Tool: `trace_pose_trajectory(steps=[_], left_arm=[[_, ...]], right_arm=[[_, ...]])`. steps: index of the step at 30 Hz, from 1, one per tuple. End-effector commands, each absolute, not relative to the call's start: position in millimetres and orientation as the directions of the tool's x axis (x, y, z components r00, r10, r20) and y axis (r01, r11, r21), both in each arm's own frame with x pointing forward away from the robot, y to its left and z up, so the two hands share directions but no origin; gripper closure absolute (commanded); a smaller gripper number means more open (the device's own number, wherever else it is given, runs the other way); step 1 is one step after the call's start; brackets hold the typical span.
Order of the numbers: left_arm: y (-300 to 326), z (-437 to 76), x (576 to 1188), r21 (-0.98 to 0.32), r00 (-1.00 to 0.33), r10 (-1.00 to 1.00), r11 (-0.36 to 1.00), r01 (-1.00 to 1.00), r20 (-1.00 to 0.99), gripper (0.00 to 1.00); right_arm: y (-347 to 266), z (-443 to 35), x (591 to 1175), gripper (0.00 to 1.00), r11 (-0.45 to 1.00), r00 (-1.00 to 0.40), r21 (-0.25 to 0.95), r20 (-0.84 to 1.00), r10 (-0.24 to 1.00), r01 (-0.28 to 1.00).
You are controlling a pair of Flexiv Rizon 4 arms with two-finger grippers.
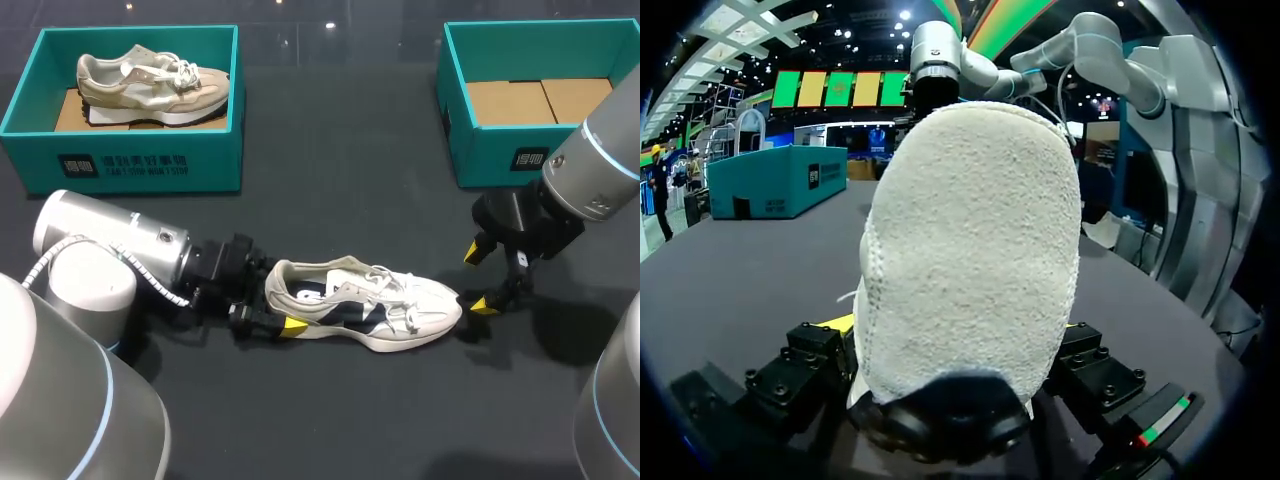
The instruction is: Take the shoe out of the shoebox, open the shoe tongue, remove and reinsert the insole, then place the shoe into the shoebox
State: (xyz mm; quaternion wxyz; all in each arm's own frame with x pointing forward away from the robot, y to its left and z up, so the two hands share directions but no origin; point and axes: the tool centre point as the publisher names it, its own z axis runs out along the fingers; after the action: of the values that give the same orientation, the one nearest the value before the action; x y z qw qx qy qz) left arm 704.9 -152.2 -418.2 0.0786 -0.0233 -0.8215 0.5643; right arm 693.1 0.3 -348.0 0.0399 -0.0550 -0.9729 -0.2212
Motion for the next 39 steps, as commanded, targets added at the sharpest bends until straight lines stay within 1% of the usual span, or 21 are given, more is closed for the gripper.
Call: trace_pose_trajectory(steps=[1,9,11,16,19,20,22,27,28,29,31,33,34,35,39], left_arm=[[-153.3,-418.7,705.0,-0.931,-0.986,0.128,0.363,-0.050,0.103,1.00],[-153.3,-418.7,705.0,-0.931,-0.986,0.128,0.363,-0.050,0.103,1.00],[-153.3,-418.7,705.0,-0.931,-0.986,0.128,0.363,-0.050,0.103,1.00],[-153.3,-418.7,705.0,-0.931,-0.986,0.128,0.363,-0.050,0.103,1.00],[-153.3,-418.7,705.0,-0.931,-0.986,0.128,0.363,-0.050,0.103,1.00],[-153.3,-418.7,705.0,-0.931,-0.986,0.128,0.363,-0.050,0.103,1.00],[-153.3,-418.7,705.0,-0.931,-0.986,0.128,0.363,-0.050,0.103,1.00],[-153.3,-418.7,705.0,-0.931,-0.986,0.128,0.363,-0.050,0.103,1.00],[-153.3,-418.7,705.0,-0.931,-0.986,0.128,0.363,-0.050,0.103,1.00],[-153.3,-418.7,705.0,-0.931,-0.986,0.128,0.363,-0.050,0.103,1.00],[-153.3,-418.7,705.0,-0.931,-0.986,0.128,0.363,-0.050,0.103,1.00],[-153.3,-418.7,705.0,-0.931,-0.986,0.128,0.363,-0.050,0.103,1.00],[-153.3,-418.7,705.0,-0.931,-0.986,0.128,0.363,-0.050,0.103,1.00],[-153.3,-418.7,705.0,-0.931,-0.986,0.128,0.363,-0.050,0.103,1.00],[-153.3,-418.7,705.0,-0.931,-0.986,0.128,0.363,-0.050,0.103,1.00]], right_arm=[[0.3,-348.4,691.4,0.00,0.897,-0.991,0.425,0.099,0.091,0.124],[0.3,-348.4,691.4,0.00,0.897,-0.991,0.425,0.099,0.091,0.124],[11.0,-338.0,695.6,0.00,0.894,-0.986,0.418,0.098,0.133,0.162],[36.0,-311.7,691.4,0.00,0.890,-0.952,0.338,0.122,0.281,0.306],[50.0,-296.1,687.3,0.00,0.863,-0.903,0.266,0.149,0.402,0.429],[54.6,-290.6,686.2,0.00,0.836,-0.866,0.226,0.159,0.475,0.500],[66.2,-283.2,686.1,0.00,0.767,-0.773,0.107,0.146,0.618,0.633],[89.7,-261.5,685.9,0.00,0.660,-0.663,0.064,0.082,0.744,0.748],[92.5,-255.6,684.4,0.00,0.625,-0.629,0.063,0.064,0.775,0.778],[94.3,-250.0,683.3,0.00,0.586,-0.587,0.032,0.044,0.809,0.810],[98.8,-237.1,680.8,0.00,0.517,-0.517,0.015,0.016,0.856,0.856],[107.8,-224.3,677.9,0.00,0.426,-0.427,-0.041,-0.049,0.903,0.904],[115.7,-220.0,676.2,0.00,0.341,-0.356,-0.129,-0.126,0.926,0.931],[125.0,-217.9,674.0,0.00,0.224,-0.274,-0.221,-0.235,0.933,0.949],[125.0,-217.9,674.0,0.00,0.224,-0.274,-0.221,-0.235,0.933,0.949]])
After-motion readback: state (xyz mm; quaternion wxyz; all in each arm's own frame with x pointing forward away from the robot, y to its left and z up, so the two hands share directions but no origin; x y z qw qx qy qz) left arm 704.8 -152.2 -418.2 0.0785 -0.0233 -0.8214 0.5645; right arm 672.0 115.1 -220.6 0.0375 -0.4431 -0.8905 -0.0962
